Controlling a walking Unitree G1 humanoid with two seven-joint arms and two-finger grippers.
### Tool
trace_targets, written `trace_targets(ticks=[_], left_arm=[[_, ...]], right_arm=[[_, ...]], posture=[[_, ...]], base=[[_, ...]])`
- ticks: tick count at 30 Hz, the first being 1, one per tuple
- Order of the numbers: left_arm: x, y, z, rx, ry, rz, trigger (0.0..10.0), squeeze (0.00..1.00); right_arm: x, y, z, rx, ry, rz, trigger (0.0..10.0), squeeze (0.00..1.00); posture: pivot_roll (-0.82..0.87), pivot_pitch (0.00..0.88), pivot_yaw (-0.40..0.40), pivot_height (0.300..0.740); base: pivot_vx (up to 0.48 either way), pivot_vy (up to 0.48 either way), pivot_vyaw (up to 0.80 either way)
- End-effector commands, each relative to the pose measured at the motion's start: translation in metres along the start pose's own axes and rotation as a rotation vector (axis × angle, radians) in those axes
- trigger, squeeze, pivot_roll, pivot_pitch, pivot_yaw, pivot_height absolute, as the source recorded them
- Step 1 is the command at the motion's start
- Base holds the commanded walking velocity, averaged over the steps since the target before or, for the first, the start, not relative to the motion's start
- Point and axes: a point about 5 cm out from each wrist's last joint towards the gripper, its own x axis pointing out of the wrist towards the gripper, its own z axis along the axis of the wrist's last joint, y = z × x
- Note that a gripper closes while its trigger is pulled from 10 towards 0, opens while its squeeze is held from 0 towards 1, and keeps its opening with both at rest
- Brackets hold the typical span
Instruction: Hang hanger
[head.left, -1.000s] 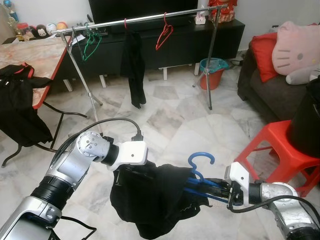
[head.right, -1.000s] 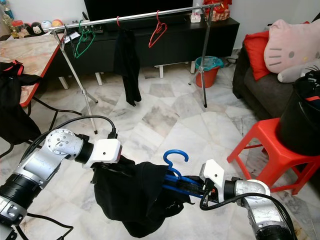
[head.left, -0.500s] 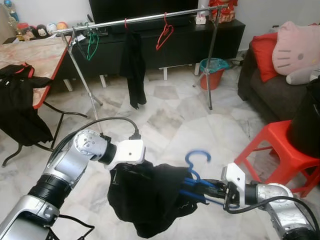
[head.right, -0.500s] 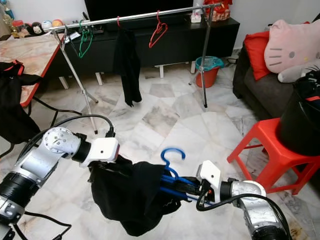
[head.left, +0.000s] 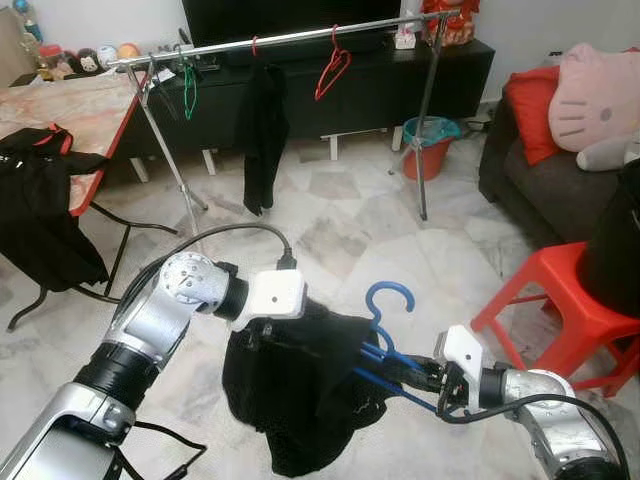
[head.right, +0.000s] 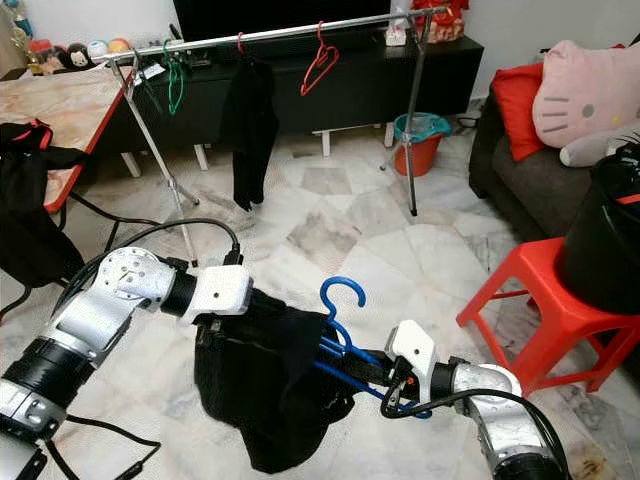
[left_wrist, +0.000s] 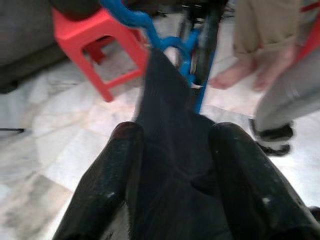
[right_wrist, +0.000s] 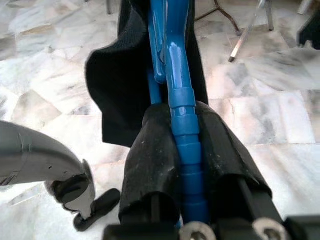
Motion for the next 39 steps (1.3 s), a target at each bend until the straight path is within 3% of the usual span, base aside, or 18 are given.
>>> trace_targets(ticks=[1,6,9,10,12,13,14,17,22,26,29,33,39], left_arm=[[-0.007,0.014,0.003,0.035,-0.003,0.124,10.0,1.0],[-0.007,0.017,0.004,0.045,-0.023,0.201,10.0,1.0],[-0.008,0.026,0.0,0.044,-0.017,0.383,10.0,1.0],[-0.009,0.028,-0.004,0.042,0.003,0.445,10.0,0.2],[-0.01,0.029,-0.009,0.045,0.025,0.508,10.0,0.2],[-0.01,0.029,-0.011,0.026,0.022,0.542,10.0,0.0],[-0.011,0.028,-0.017,-0.019,0.022,0.617,10.0,0.0],[-0.009,0.024,-0.024,-0.072,0.019,0.674,10.0,0.0],[0.009,0.01,-0.04,-0.183,0.042,0.775,10.0,0.0],[0.017,0.008,-0.038,-0.18,0.04,0.775,10.0,0.0],[0.032,0.005,-0.036,-0.226,0.03,0.776,10.0,0.0],[0.05,0.002,-0.029,-0.225,0.015,0.749,10.0,0.0],[0.058,0.006,-0.028,-0.256,0.046,0.762,10.0,0.0]], right_arm=[[0.006,-0.006,0.008,-0.025,-0.058,-0.085,0.0,0.0],[0.011,-0.009,0.009,-0.011,-0.091,-0.166,0.0,0.0],[0.015,-0.013,0.011,-0.008,-0.116,-0.257,0.0,0.0],[0.015,-0.015,0.013,0.003,-0.135,-0.292,0.0,0.0],[0.017,-0.016,0.015,0.014,-0.156,-0.325,0.0,0.0],[0.018,-0.017,0.017,0.026,-0.177,-0.343,0.0,0.0],[0.022,-0.019,0.022,0.039,-0.211,-0.384,0.0,0.0],[0.026,-0.022,0.026,0.048,-0.234,-0.43,0.0,0.0],[0.04,-0.024,0.038,0.084,-0.297,-0.485,0.0,0.0],[0.044,-0.022,0.04,0.069,-0.289,-0.468,0.0,0.0],[0.048,-0.021,0.045,0.066,-0.303,-0.46,0.0,0.0],[0.049,-0.024,0.048,0.065,-0.305,-0.466,0.0,0.0],[0.048,-0.029,0.053,0.044,-0.296,-0.477,0.0,0.0]], posture=[[-0.15,0.0,0.054,0.74],[-0.15,0.0,0.054,0.74],[-0.15,0.0,0.052,0.74],[-0.16,0.0,0.049,0.74],[-0.16,0.0,0.049,0.74],[-0.16,0.0,0.047,0.74],[-0.16,0.0,0.047,0.74],[-0.16,0.0,0.047,0.74],[-0.16,0.0,0.044,0.74],[-0.16,0.0,0.044,0.74],[-0.16,0.0,0.044,0.74],[-0.17,0.0,0.038,0.74],[-0.17,0.0,0.032,0.74]], base=[[0.0,0.0,0.0],[0.0,0.0,0.0],[0.0,0.0,0.0],[0.0,0.0,0.0],[0.0,0.0,0.0],[0.0,0.0,0.0],[0.0,0.0,0.0],[0.0,0.0,0.0],[0.0,0.0,0.0],[0.0,0.0,0.0],[0.0,0.0,0.0],[0.0,0.0,0.0],[0.0,0.0,0.0]])
